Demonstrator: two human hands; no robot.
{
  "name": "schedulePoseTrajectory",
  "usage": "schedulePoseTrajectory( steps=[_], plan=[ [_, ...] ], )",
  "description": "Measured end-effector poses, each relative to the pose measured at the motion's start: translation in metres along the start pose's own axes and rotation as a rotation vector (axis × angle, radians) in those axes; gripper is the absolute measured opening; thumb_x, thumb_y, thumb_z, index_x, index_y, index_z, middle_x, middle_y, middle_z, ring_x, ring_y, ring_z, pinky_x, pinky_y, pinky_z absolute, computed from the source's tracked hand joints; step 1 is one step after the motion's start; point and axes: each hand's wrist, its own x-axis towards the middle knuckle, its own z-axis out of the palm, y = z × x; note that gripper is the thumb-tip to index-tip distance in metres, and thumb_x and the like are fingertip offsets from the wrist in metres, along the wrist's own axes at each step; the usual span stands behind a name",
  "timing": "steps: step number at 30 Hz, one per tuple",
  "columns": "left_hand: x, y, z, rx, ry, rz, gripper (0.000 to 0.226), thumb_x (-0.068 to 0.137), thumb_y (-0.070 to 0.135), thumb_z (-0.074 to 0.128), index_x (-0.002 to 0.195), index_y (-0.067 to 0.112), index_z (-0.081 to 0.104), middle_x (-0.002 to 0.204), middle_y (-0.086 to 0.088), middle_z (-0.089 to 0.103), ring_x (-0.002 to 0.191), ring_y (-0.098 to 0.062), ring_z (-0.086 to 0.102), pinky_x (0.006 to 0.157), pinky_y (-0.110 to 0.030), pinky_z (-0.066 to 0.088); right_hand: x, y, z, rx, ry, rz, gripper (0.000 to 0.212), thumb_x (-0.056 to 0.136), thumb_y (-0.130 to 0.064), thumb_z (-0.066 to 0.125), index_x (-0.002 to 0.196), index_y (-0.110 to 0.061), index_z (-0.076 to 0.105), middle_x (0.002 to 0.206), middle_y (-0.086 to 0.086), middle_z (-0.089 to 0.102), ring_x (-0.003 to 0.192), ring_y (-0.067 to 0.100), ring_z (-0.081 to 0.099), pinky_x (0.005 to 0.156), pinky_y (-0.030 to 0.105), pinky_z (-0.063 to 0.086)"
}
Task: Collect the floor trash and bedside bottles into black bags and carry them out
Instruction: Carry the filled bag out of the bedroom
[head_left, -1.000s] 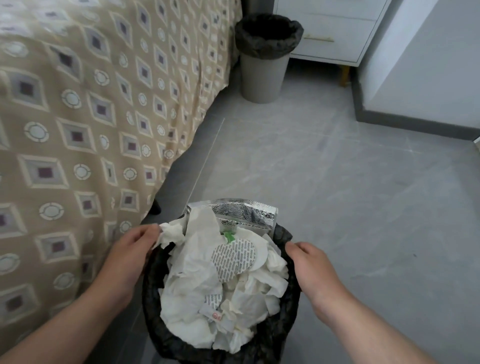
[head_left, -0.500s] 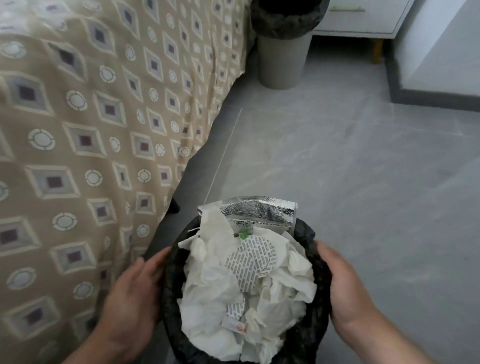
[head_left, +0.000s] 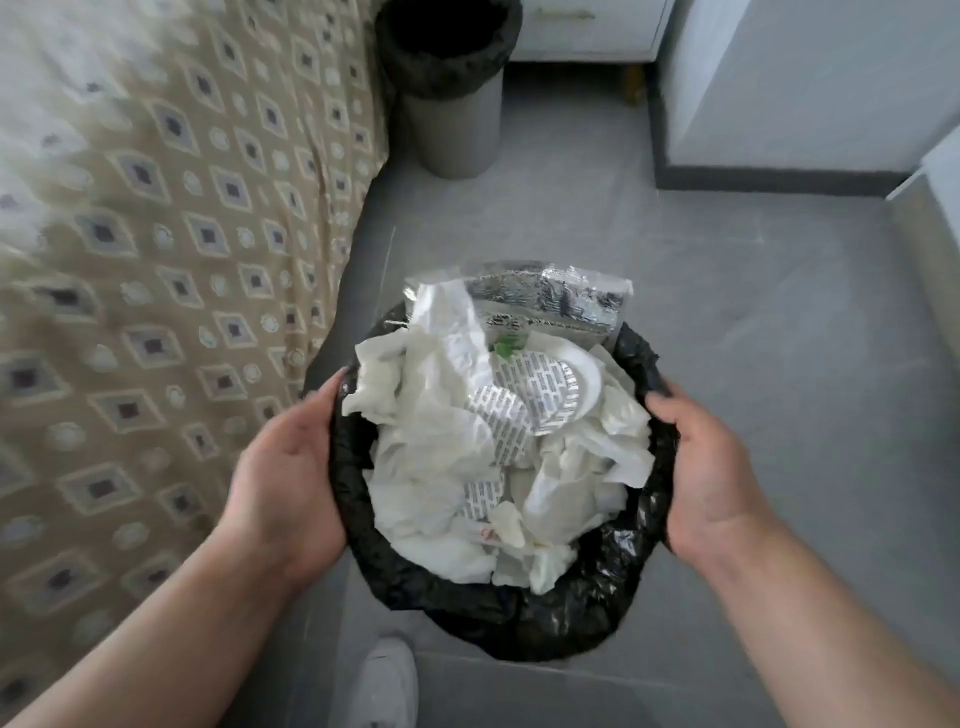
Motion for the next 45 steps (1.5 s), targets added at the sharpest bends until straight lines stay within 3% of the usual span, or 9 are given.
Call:
schedulePoseTrajectory(
  steps=[6,15,18,20,23,30,33,35,45],
  plan=[
    [-0.096,0.128,0.143,0.105,0.028,-0.136,0.059,0.091,-0.001,0.026,0.098,0.035,0.073,0.112,-0.005,0.071,0.095,-0.024,0.07,0.07,-0.037,0.06,-0.154,-0.167,0.041,-0.01,0.111,0.011,0.041,0.091,-0.004,0.038,0.1,-0.024,0.072,0.098,0.011,0.075,0.081,0.028,0.072,0.077,0.045,0.055],
    [-0.25,0.281,0.356,0.169,-0.316,-0.235,0.056,0.086,-0.003,0.031,0.117,0.03,0.064,0.11,-0.009,0.071,0.087,-0.026,0.07,0.071,-0.041,0.057,-0.423,-0.385,0.076,0.124,0.185,-0.134,0.04,0.09,-0.002,0.039,0.108,-0.019,0.071,0.101,0.018,0.073,0.075,0.034,0.07,0.055,0.038,0.055],
    [-0.268,0.282,0.424,0.249,-0.469,-0.226,0.05,0.059,0.005,0.067,0.106,0.023,0.071,0.09,-0.011,0.075,0.071,-0.025,0.072,0.055,-0.032,0.059,-0.493,-0.408,0.053,0.283,0.282,-0.265,0.04,0.084,0.0,0.042,0.102,-0.016,0.074,0.1,0.019,0.073,0.078,0.033,0.071,0.067,0.04,0.056],
    [-0.279,0.267,0.472,0.337,-0.58,-0.249,0.069,0.029,0.015,0.084,0.097,0.02,0.074,0.083,-0.008,0.075,0.066,-0.023,0.072,0.048,-0.027,0.056,-0.536,-0.409,0.03,0.39,0.35,-0.363,0.043,0.075,-0.001,0.045,0.106,-0.014,0.073,0.1,0.017,0.074,0.078,0.031,0.072,0.065,0.038,0.059],
    [-0.299,0.22,0.535,0.462,-0.756,-0.357,0.054,0.059,-0.003,0.046,0.106,0.019,0.062,0.081,-0.007,0.075,0.062,-0.022,0.071,0.043,-0.023,0.052,-0.59,-0.393,-0.02,0.564,0.499,-0.484,0.052,0.073,-0.003,0.043,0.117,-0.017,0.068,0.111,0.015,0.072,0.093,0.036,0.07,0.078,0.047,0.055],
    [-0.357,0.078,0.673,0.733,-1.028,-0.581,0.1,0.034,0.003,0.054,0.133,0.011,0.049,0.113,-0.02,0.066,0.092,-0.036,0.064,0.074,-0.04,0.05,-0.688,-0.361,-0.152,0.874,0.772,-0.68,0.052,0.075,0.004,0.042,0.117,-0.012,0.068,0.116,0.016,0.069,0.097,0.035,0.069,0.075,0.044,0.058],
    [-0.396,0.026,0.723,0.679,-1.097,-0.686,0.084,0.042,0.009,0.071,0.125,0.01,0.055,0.107,-0.019,0.069,0.081,-0.033,0.071,0.061,-0.036,0.058,-0.722,-0.361,-0.199,0.902,0.828,-0.752,0.051,0.077,0.002,0.041,0.115,-0.017,0.07,0.114,0.012,0.071,0.103,0.035,0.067,0.08,0.045,0.056],
    [-0.415,-0.002,0.747,0.681,-1.172,-0.742,0.055,0.074,-0.001,0.042,0.124,0.015,0.058,0.113,-0.018,0.068,0.083,-0.031,0.071,0.063,-0.037,0.06,-0.741,-0.362,-0.227,0.906,0.854,-0.77,0.05,0.08,0.001,0.04,0.116,-0.018,0.069,0.115,0.011,0.071,0.101,0.033,0.068,0.072,0.042,0.059],
    [-0.449,-0.098,0.874,0.766,-1.204,-0.81,0.059,0.082,-0.008,0.028,0.126,0.019,0.058,0.119,-0.015,0.066,0.112,-0.038,0.06,0.086,-0.049,0.053,-0.769,-0.405,-0.35,0.934,0.926,-0.832,0.048,0.082,0.001,0.04,0.12,-0.013,0.066,0.121,0.018,0.066,0.105,0.037,0.064,0.091,0.046,0.051]
  ],
)
